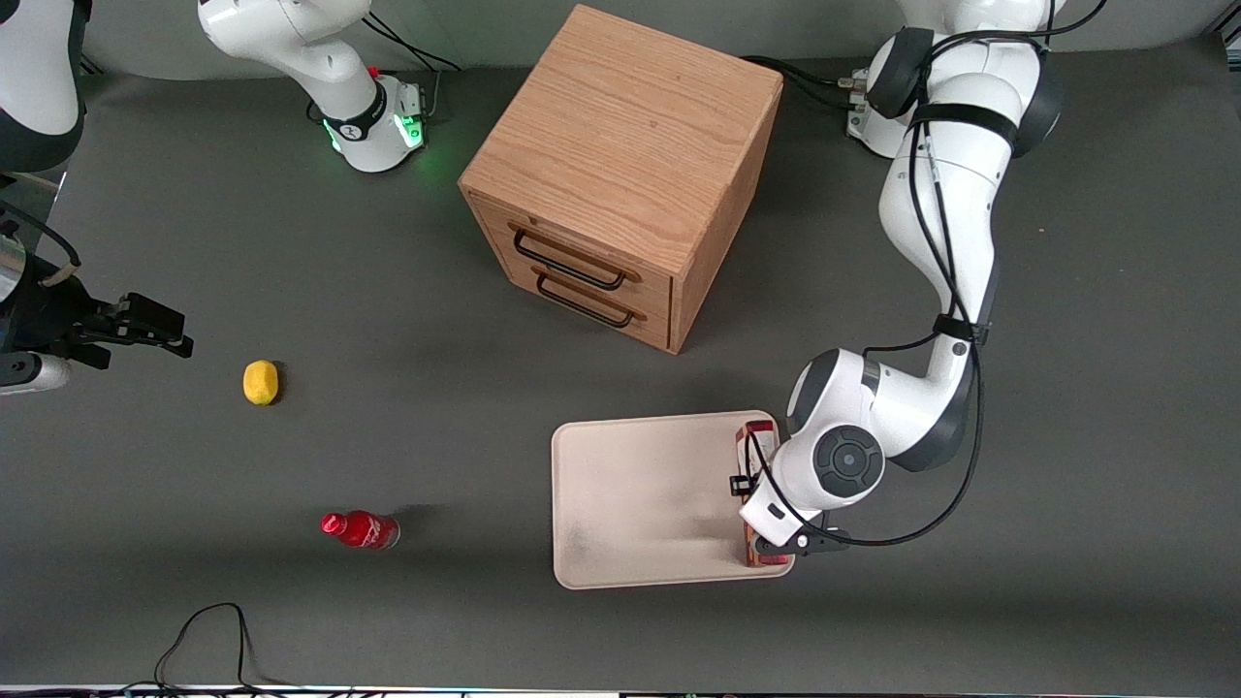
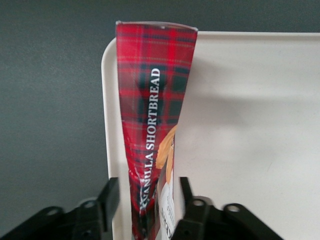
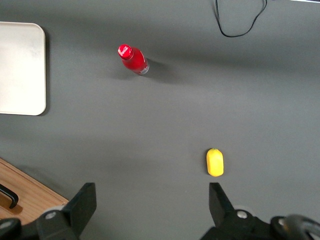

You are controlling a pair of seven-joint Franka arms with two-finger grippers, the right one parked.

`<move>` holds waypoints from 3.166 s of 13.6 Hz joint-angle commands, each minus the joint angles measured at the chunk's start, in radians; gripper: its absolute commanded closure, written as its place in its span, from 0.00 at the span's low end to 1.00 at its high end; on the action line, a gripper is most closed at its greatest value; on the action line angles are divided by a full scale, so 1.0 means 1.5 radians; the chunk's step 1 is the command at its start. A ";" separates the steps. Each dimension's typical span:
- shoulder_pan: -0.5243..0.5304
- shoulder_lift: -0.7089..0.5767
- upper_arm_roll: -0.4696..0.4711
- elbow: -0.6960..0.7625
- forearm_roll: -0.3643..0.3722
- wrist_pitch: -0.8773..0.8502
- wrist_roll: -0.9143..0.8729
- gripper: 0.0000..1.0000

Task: Place red cookie box on tray

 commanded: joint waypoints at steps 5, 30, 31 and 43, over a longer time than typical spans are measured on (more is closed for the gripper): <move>-0.003 -0.013 0.006 -0.019 0.006 0.012 0.007 0.00; 0.251 -0.525 0.022 -0.329 0.057 -0.313 0.239 0.00; 0.223 -0.525 0.059 -0.309 0.051 -0.345 0.239 0.00; 0.291 -0.511 0.035 -0.238 0.044 -0.404 0.292 0.00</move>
